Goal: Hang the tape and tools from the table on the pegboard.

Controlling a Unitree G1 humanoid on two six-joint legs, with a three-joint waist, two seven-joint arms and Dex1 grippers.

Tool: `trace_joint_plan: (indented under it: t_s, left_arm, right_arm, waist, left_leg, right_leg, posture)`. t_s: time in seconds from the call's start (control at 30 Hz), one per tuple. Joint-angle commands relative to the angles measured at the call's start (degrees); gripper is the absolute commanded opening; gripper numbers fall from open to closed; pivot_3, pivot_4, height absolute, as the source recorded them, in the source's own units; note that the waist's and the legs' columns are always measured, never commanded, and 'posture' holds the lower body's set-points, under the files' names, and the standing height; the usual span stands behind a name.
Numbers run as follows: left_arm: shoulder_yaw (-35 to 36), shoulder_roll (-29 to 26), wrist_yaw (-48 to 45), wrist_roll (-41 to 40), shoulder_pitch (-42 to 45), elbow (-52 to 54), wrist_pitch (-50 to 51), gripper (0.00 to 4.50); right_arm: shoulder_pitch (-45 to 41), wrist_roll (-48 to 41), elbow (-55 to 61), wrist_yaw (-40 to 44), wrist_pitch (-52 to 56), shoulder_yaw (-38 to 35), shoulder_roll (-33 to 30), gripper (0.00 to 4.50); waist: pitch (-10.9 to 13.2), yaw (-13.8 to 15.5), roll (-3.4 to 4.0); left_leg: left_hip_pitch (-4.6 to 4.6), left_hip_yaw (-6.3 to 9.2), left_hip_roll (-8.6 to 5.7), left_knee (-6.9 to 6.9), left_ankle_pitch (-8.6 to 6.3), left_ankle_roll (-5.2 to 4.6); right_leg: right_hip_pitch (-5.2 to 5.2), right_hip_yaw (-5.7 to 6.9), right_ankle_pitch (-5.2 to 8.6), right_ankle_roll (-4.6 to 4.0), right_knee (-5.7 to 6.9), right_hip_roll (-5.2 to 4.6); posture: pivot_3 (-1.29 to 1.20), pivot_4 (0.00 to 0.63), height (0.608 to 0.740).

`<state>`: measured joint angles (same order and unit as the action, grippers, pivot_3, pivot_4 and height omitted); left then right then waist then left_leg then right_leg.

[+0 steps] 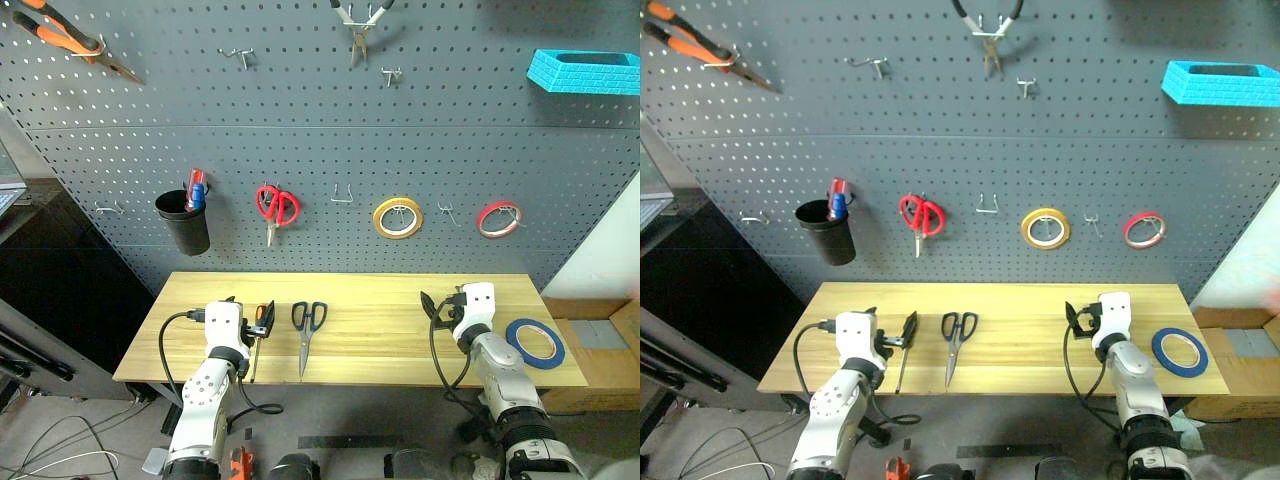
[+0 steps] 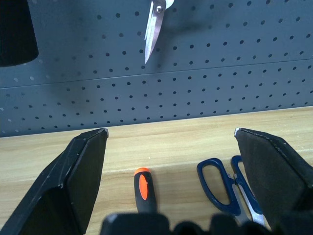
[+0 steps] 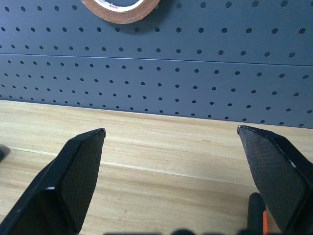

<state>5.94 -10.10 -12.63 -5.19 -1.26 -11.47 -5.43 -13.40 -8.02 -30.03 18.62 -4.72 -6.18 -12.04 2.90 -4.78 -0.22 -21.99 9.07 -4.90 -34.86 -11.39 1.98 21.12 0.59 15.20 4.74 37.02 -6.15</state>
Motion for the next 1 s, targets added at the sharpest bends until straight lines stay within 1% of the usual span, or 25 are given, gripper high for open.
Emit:
trace_joint_plan:
  t_s: [0.03,0.1,0.57,0.63,1.0]
  left_arm:
    - [0.1,-0.5,-0.7,-0.3,0.3,1.6,-1.2,4.46]
    - [0.5,0.0,-1.1,-1.4,0.5,1.9,-0.3,4.46]
    - [-0.2,-1.2,-2.4,-0.6,-0.6,3.0,0.3,4.46]
    - [-0.3,-1.4,-2.5,-0.5,-0.2,2.5,0.2,4.46]
    - [-0.3,-1.3,-2.3,-0.5,1.3,0.6,-0.4,4.46]
  right_arm:
    - [-0.6,-0.6,2.2,0.0,-0.8,-0.9,-0.4,4.5]
    - [-0.5,-0.6,2.4,0.0,-0.7,-0.9,-0.5,4.5]
    - [1.7,-0.8,5.5,0.2,0.9,-1.4,-1.0,4.5]
    - [1.6,-0.8,5.3,0.2,1.0,-1.6,-1.2,4.5]
    - [-0.7,-0.6,2.9,0.1,0.6,-2.6,-1.8,4.5]
  waist:
    - [0.0,0.0,0.0]
    - [0.0,0.0,0.0]
    - [0.0,0.0,0.0]
    - [0.0,0.0,0.0]
    - [0.0,0.0,0.0]
  left_leg:
    - [0.0,0.0,0.0,0.0,0.0,0.0]
    - [0.0,0.0,0.0,0.0,0.0,0.0]
    - [-0.02,-0.04,0.06,0.0,-0.04,0.06]
    - [-0.02,-0.06,0.07,0.0,-0.07,0.11]
    - [-0.02,-0.12,0.14,0.0,0.03,-0.05]
  right_leg:
    - [0.0,0.0,0.0,0.0,0.0,0.0]
    - [0.0,0.0,0.0,0.0,0.0,0.0]
    - [0.0,0.0,0.02,-0.04,0.0,0.02]
    - [0.0,0.0,0.13,-0.23,0.0,0.03]
    - [-0.02,-0.01,0.13,-0.24,0.01,0.07]
  posture:
    - [-0.11,0.0,0.74]
    - [-0.11,0.0,0.74]
    - [-0.12,0.0,0.74]
    - [-0.12,0.0,0.74]
    - [-0.12,0.0,0.74]
